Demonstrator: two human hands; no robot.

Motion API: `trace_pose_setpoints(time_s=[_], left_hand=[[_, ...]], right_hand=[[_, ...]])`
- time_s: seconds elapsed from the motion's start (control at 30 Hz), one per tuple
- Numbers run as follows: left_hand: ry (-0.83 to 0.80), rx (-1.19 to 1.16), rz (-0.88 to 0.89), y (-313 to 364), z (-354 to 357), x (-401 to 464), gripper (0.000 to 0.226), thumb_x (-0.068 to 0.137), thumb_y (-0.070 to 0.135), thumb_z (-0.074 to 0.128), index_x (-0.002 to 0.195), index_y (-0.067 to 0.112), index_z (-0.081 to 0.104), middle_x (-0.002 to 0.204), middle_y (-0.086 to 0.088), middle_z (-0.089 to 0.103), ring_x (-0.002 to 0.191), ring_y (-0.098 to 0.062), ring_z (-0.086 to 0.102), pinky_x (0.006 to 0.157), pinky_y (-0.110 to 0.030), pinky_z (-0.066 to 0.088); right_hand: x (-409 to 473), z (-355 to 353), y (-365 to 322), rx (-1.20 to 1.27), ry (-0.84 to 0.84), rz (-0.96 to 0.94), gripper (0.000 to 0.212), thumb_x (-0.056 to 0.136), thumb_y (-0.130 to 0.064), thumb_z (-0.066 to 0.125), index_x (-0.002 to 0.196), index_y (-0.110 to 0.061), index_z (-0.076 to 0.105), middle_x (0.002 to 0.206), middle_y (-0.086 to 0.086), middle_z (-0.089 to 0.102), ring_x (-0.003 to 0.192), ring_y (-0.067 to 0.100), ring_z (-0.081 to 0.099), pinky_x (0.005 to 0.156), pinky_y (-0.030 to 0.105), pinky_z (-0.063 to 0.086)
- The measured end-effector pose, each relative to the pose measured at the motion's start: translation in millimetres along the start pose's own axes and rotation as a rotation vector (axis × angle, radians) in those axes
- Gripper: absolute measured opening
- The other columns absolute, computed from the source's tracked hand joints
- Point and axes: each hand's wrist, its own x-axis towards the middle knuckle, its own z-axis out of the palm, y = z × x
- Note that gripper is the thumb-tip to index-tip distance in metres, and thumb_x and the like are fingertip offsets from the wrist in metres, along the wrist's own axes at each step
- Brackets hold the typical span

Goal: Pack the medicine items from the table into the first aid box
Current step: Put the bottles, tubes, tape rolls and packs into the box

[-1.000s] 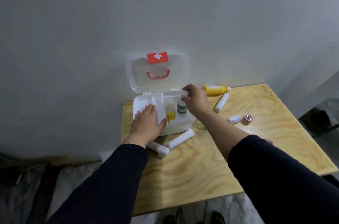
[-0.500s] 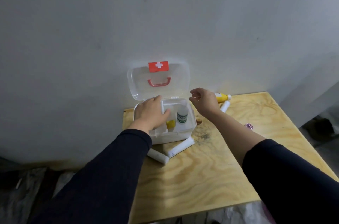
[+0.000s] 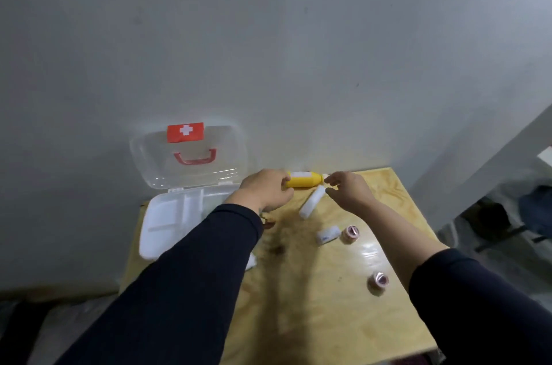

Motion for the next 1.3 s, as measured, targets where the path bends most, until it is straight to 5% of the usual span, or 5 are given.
trace_pose_setpoints(time_s=[0.33, 0.67, 0.83, 0.97, 1.3], left_hand=[[-0.069, -0.057, -0.199, 17.5, 50.5, 37.9, 0.050, 0.093, 0.050, 0.047, 0.138, 0.028, 0.051, 0.139, 0.004, 0.056, 0.123, -0.021, 0.055, 0.098, -0.037, 0.048], [-0.046, -0.094, -0.296, 20.7, 60.7, 37.7, 0.051, 0.092, 0.046, 0.051, 0.140, 0.027, 0.050, 0.142, 0.004, 0.054, 0.127, -0.021, 0.052, 0.100, -0.033, 0.046], [-0.028, -0.100, -0.310, 23.3, 52.4, 28.9, 0.049, 0.093, 0.044, 0.051, 0.139, 0.027, 0.050, 0.141, 0.004, 0.054, 0.127, -0.020, 0.052, 0.099, -0.033, 0.046], [0.012, -0.110, -0.283, 27.3, 42.0, 17.7, 0.045, 0.093, 0.042, 0.050, 0.135, 0.027, 0.053, 0.137, 0.005, 0.057, 0.123, -0.020, 0.055, 0.098, -0.033, 0.047], [0.235, -0.144, -0.208, 3.0, 4.7, -42.0, 0.030, 0.089, 0.039, 0.056, 0.112, 0.025, 0.068, 0.111, 0.005, 0.070, 0.098, -0.019, 0.064, 0.081, -0.029, 0.052]], right_hand=[[80.8, 14.5, 55.7, 0.018, -0.156, -0.111, 0.036, 0.085, -0.009, 0.063, 0.121, -0.008, 0.062, 0.124, 0.010, 0.065, 0.112, 0.027, 0.061, 0.093, 0.030, 0.046], [105.0, 31.7, 64.3, -0.023, -0.205, -0.272, 0.026, 0.082, -0.012, 0.063, 0.106, -0.007, 0.070, 0.104, 0.018, 0.071, 0.097, 0.034, 0.065, 0.082, 0.034, 0.049], [95.1, 23.5, 54.6, 0.201, -0.136, -0.239, 0.021, 0.085, -0.014, 0.063, 0.104, -0.004, 0.065, 0.100, 0.013, 0.073, 0.097, 0.024, 0.068, 0.084, 0.027, 0.050], [78.6, 18.6, 29.5, 0.382, -0.111, -0.220, 0.027, 0.085, -0.014, 0.064, 0.109, -0.005, 0.059, 0.105, 0.015, 0.070, 0.099, 0.028, 0.067, 0.091, 0.040, 0.053], [18.7, -10.1, -50.7, 0.513, 0.155, -0.288, 0.027, 0.086, -0.021, 0.065, 0.111, -0.011, 0.062, 0.096, -0.001, 0.067, 0.087, 0.009, 0.061, 0.077, 0.023, 0.049]])
